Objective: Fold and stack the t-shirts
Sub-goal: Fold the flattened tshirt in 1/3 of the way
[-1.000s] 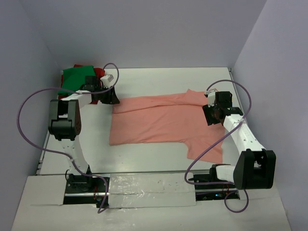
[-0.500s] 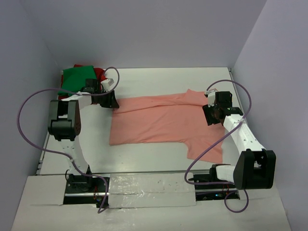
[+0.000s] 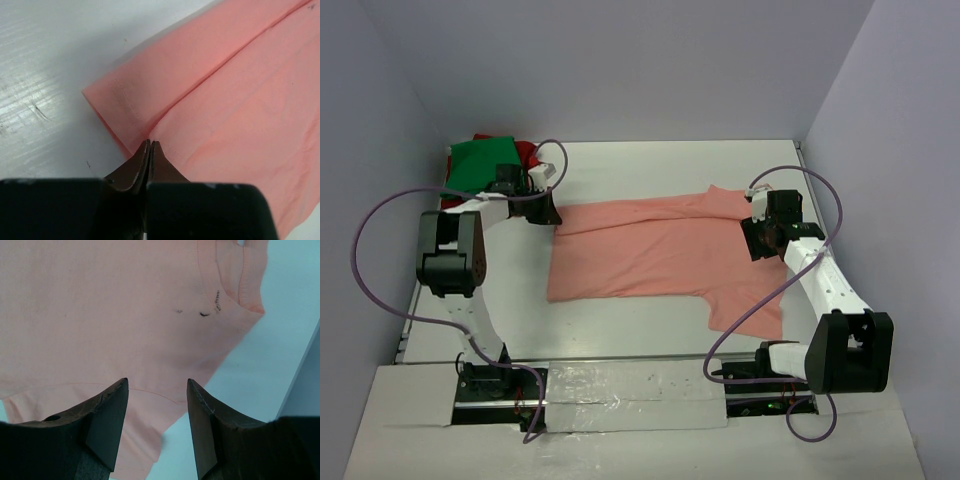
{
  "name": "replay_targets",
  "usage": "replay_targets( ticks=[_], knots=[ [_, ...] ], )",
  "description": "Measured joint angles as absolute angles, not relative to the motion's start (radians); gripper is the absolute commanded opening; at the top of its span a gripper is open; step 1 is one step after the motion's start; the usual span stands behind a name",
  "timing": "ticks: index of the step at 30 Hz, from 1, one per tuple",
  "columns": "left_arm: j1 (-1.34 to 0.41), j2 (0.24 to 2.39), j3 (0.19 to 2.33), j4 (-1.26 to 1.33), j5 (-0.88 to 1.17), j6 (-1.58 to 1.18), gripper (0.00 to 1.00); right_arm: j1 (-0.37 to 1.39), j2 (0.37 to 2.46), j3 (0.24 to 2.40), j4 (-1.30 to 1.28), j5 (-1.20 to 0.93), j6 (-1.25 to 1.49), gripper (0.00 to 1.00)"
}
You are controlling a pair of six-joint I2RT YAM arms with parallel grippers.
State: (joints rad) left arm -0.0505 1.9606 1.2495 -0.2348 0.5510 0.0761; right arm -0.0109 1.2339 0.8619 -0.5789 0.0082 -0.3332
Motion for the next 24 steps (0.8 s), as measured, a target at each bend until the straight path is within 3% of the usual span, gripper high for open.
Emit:
replay_targets(
  ticks=[16,19,21,22,23,24],
  knots=[
    [-0.051,1.682,1.052,-0.249,0.667,0.168,0.0,-0.011,1.234,0.862,-0.58,0.007,-0.334,0.58],
    [-0.052,1.646,1.039,-0.287,0.696,0.218,0.06,-0.011,1.234,0.862,-0.581,0.005,-0.333,0.58],
    [-0.052,1.646,1.035,-0.315,0.71,0.252,0.2,-0.011,1.234,0.862,-0.583,-0.002,-0.334,0.58],
    [-0.052,1.647,1.027,-0.327,0.715,0.271,0.31,-0.011,1.233,0.862,-0.584,-0.006,-0.334,0.58],
    [-0.052,1.647,1.017,-0.345,0.72,0.29,0.51,-0.011,1.233,0.862,-0.585,-0.008,-0.334,0.58],
    [-0.052,1.648,1.006,-0.365,0.725,0.309,0.59,-0.011,1.233,0.862,-0.586,-0.009,-0.334,0.58]
  ],
)
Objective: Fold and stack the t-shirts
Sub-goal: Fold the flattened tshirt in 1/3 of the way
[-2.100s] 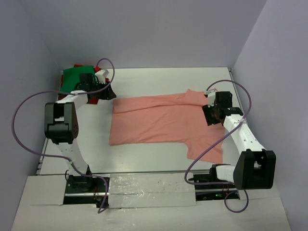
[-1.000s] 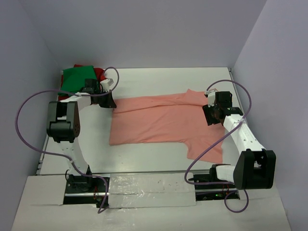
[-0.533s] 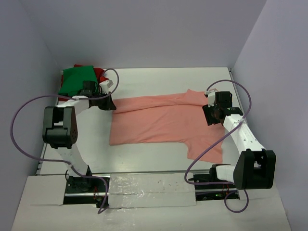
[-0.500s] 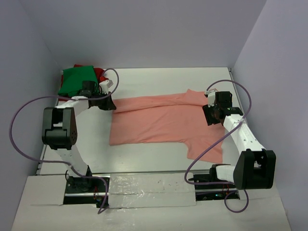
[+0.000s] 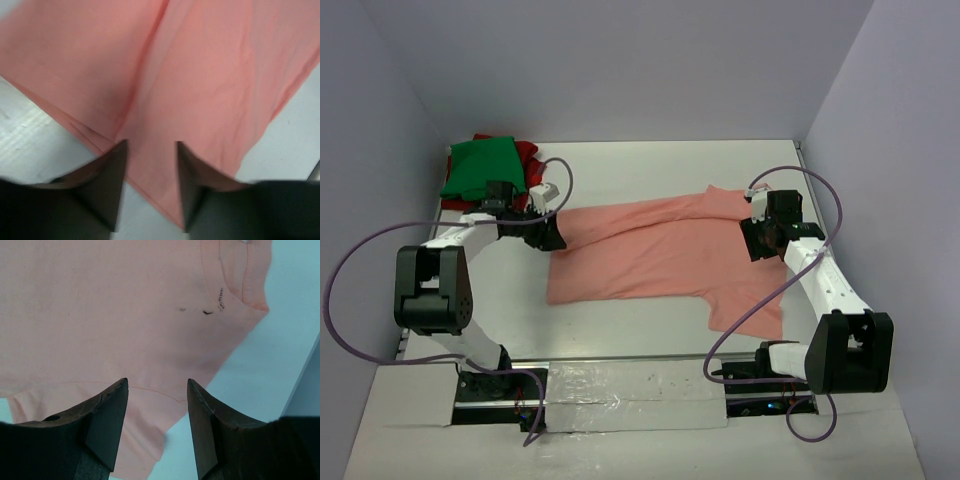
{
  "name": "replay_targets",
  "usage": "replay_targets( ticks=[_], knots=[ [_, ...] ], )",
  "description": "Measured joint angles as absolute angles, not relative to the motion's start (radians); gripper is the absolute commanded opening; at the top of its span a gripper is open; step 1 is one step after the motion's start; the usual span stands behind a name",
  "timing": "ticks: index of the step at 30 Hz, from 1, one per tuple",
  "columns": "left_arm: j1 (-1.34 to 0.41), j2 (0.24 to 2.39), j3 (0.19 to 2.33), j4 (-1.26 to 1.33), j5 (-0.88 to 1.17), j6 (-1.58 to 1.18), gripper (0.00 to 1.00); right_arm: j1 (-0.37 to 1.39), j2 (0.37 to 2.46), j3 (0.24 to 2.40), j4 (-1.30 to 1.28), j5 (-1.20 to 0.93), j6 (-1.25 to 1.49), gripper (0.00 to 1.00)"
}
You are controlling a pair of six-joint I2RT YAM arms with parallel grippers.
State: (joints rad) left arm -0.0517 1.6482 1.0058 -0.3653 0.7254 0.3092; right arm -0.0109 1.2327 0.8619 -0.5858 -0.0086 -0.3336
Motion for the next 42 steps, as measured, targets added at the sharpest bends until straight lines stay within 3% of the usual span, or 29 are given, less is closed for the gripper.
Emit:
replay_targets(
  ticks=[2,3,10,22,29,39,42],
  knots=[
    [-0.052,1.655,0.992,-0.4,0.733,0.337,0.86,-0.011,1.232,0.862,-0.587,-0.01,-0.334,0.58],
    [-0.052,1.658,0.986,-0.417,0.738,0.35,0.9,-0.011,1.231,0.862,-0.589,-0.011,-0.334,0.58],
    [-0.052,1.661,0.951,-0.443,0.746,0.374,0.93,-0.011,1.216,0.864,-0.593,-0.012,-0.335,0.59],
    [-0.052,1.661,0.948,-0.393,0.763,0.344,0.9,-0.011,1.216,0.868,-0.596,-0.02,-0.339,0.58],
    [-0.052,1.66,0.92,-0.279,0.665,0.263,0.76,-0.011,1.216,0.868,-0.596,-0.028,-0.338,0.59],
    [-0.052,1.659,0.909,-0.171,0.528,0.189,0.67,-0.011,1.216,0.868,-0.596,-0.036,-0.338,0.58],
    [-0.052,1.659,0.909,-0.168,0.533,0.188,0.59,-0.011,1.216,0.868,-0.596,-0.035,-0.338,0.58]
  ],
)
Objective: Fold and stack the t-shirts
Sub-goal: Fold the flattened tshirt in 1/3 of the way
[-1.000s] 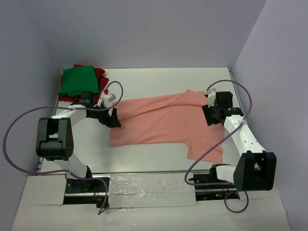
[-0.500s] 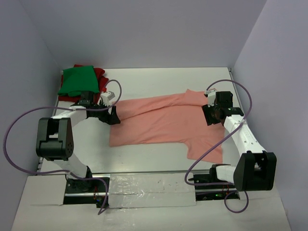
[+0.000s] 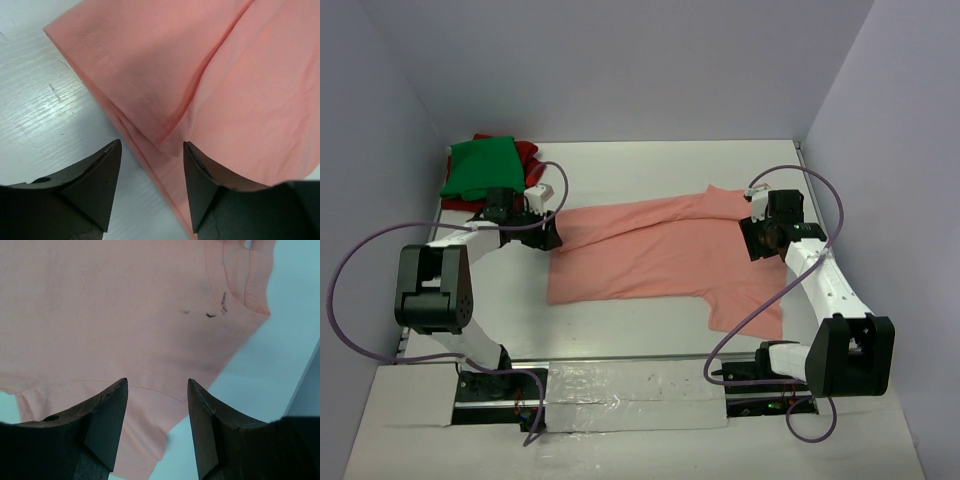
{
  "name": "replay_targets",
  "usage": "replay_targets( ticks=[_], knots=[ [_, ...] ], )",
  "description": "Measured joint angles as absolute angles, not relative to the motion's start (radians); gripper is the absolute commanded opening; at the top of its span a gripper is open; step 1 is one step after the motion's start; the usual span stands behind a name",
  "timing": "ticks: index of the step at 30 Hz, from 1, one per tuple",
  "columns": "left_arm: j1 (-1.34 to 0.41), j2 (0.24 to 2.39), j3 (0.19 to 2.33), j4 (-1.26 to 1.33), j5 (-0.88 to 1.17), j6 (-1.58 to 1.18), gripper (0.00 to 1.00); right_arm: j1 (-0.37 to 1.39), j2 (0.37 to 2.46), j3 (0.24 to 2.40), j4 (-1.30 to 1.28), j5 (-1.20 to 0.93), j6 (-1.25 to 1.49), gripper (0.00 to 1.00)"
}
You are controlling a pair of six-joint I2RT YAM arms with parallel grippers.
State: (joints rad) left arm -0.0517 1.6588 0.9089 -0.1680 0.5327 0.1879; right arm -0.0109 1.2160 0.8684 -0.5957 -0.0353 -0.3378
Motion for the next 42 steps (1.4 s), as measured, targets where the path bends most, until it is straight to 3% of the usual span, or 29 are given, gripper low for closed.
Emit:
replay_targets(
  ticks=[5,17,42],
  knots=[
    [-0.053,1.659,0.909,-0.186,0.577,0.209,0.51,-0.011,1.216,0.868,-0.596,-0.036,-0.338,0.58],
    [-0.08,1.659,0.91,-0.308,0.645,0.3,0.55,-0.011,1.216,0.868,-0.596,-0.046,-0.338,0.58],
    [-0.113,1.659,0.9,-0.18,0.531,0.247,0.53,-0.011,1.216,0.868,-0.599,-0.054,-0.339,0.59]
  ],
)
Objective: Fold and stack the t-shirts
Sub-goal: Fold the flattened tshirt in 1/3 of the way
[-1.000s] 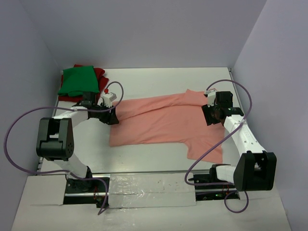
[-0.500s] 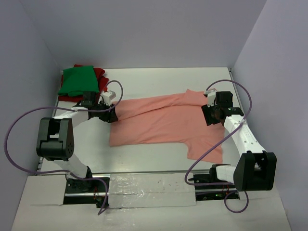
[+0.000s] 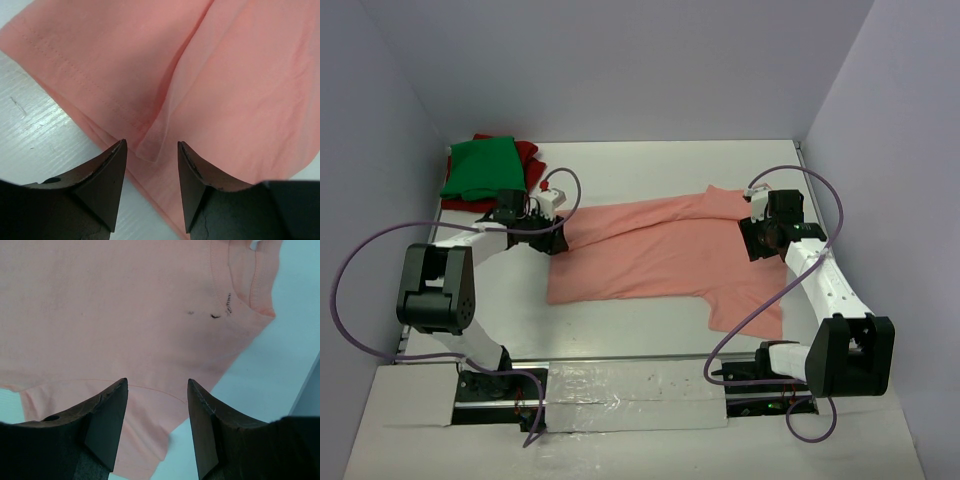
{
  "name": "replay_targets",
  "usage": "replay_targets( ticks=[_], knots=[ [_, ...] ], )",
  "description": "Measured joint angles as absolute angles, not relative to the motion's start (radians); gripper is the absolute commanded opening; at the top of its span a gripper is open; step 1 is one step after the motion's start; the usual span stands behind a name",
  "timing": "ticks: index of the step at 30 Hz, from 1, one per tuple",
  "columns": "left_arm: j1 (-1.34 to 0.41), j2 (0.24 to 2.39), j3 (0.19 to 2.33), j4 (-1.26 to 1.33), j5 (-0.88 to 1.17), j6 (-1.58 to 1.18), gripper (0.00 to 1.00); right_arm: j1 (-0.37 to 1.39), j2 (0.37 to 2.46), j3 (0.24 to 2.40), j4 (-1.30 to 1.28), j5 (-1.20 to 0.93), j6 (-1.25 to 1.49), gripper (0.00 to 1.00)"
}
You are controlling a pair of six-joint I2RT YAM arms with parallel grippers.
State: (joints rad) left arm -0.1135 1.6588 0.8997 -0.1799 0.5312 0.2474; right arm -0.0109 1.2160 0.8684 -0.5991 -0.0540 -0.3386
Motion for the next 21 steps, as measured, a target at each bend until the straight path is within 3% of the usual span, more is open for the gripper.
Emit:
replay_targets(
  ticks=[13,17,19,21],
  knots=[
    [-0.123,1.675,0.9,-0.191,0.523,0.26,0.47,-0.011,1.216,0.868,-0.599,-0.054,-0.339,0.58],
    [-0.124,1.686,0.9,-0.19,0.51,0.262,0.3,-0.011,1.215,0.868,-0.599,-0.054,-0.339,0.58],
    [-0.124,1.692,0.9,-0.189,0.501,0.262,0.15,-0.011,1.213,0.868,-0.599,-0.054,-0.339,0.58],
    [-0.124,1.701,0.9,-0.184,0.493,0.262,0.08,-0.011,1.211,0.868,-0.599,-0.054,-0.339,0.58]
  ],
)
